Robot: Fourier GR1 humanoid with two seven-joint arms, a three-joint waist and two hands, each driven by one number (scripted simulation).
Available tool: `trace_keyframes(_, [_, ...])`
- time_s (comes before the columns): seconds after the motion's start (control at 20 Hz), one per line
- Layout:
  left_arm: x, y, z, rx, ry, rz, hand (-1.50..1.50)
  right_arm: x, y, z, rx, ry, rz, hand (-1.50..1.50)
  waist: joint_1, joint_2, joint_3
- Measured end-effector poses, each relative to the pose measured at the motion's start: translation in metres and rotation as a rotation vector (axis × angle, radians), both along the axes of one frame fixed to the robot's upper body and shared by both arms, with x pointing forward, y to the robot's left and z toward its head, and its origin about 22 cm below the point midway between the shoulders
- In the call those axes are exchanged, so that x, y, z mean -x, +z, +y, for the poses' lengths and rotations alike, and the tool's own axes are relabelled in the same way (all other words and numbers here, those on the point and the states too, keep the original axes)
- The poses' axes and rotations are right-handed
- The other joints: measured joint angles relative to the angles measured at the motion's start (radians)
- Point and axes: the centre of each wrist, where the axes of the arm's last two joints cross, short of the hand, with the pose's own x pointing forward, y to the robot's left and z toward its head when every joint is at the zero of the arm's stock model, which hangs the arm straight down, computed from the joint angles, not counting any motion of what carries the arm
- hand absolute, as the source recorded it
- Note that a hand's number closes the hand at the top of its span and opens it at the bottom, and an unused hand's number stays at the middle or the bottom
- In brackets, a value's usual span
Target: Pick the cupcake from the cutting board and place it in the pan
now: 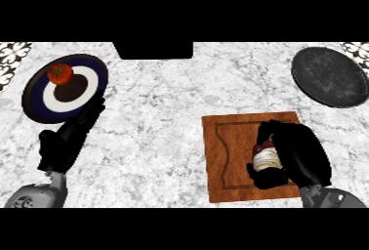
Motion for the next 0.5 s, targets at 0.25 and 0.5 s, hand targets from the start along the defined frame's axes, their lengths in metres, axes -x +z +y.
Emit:
trace_keyframes(0.25, [-0.005, 0.009, -0.004, -0.005, -0.005, -0.007, 0.0, 0.012, 0.028, -0.005, -0.058, -0.016, -0.23, 1.5, 0.005, 0.002, 0.0])
trace_keyframes(0.5, [-0.009, 0.011, -0.007, -0.009, -0.012, -0.012, 0.0, 0.014, 0.036, -0.02, -0.13, -0.085, -0.332, 1.5, 0.012, 0.005, 0.0])
